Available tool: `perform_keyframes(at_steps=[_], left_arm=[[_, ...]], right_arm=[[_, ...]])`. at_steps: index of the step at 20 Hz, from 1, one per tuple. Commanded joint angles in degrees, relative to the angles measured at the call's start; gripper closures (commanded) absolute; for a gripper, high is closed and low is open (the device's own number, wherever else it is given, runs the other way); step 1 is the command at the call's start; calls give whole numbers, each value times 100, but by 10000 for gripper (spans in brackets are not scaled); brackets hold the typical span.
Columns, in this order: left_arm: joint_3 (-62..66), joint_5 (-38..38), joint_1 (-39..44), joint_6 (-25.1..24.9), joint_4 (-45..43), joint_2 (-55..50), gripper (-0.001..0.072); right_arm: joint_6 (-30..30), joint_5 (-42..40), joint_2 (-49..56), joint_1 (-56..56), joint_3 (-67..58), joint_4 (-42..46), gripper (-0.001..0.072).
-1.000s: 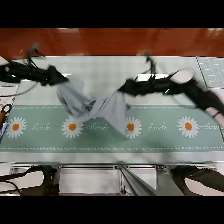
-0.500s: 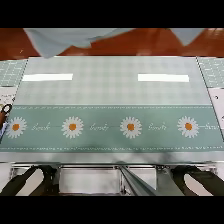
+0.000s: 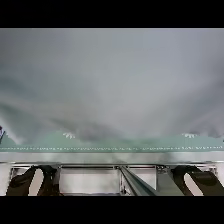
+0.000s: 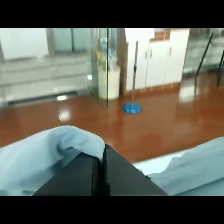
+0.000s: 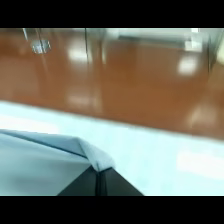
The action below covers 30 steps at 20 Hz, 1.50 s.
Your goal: Fold the shirts.
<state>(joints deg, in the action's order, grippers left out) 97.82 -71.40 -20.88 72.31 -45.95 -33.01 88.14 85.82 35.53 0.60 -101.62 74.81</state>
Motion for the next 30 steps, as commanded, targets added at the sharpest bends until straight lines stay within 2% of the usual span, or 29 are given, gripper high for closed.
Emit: perform_keyframes(at_steps=[1, 3, 5, 9, 13, 16, 18, 20, 22, 23, 24, 25, 26, 30], left_arm=[[-765, -457, 531, 234, -367, 210, 688], [-1731, -385, 662, 186, -195, 149, 688], [-2879, -7, 739, -138, -55, -48, 688], [-4605, 2245, 1169, -138, -9, -986, 688], [-4393, 3982, 2083, -463, 98, -2776, 688], [-3578, 4352, 2599, -461, 96, -4168, 688], [-2933, 4203, 2726, -343, 98, -4975, 688], [-2437, 3792, 2741, -11, 98, -5486, 688], [-2166, 3318, 2741, 105, 98, -5740, 687], [-2151, 3145, 2739, 107, 98, -5770, 658], [-2151, 2946, 2732, 107, 98, -5775, 506], [-2149, 2732, 2726, 107, 96, -5770, 264], [-2096, 2387, 2649, 101, 85, -5761, 199], [-1397, 140, 1517, 496, 70, -5681, 201]], right_arm=[[208, 55, -555, 0, 1497, 83, 686], [129, -339, -555, 0, 2391, -201, 686], [-42, -994, -374, 0, 3314, -369, 686], [-361, -2133, 894, 2, 4286, -271, 686], [-398, -3324, 2863, 157, 3978, -527, 686], [-378, -3709, 4044, 378, 3335, -944, 686], [-374, -3799, 4579, 494, 2887, -1115, 685], [-367, -3783, 4909, 581, 2594, -1189, 685], [-332, -3777, 5062, 688, 2500, -1191, 684], [-297, -3748, 5095, 748, 2503, -1187, 684], [-278, -3718, 5108, 800, 2503, -1191, 646], [-256, -3692, 5108, 852, 2500, -1261, 447], [-304, -3554, 5106, 940, 2455, -1390, 292], [-396, -1869, 4918, 1878, 1821, -1427, 303]])
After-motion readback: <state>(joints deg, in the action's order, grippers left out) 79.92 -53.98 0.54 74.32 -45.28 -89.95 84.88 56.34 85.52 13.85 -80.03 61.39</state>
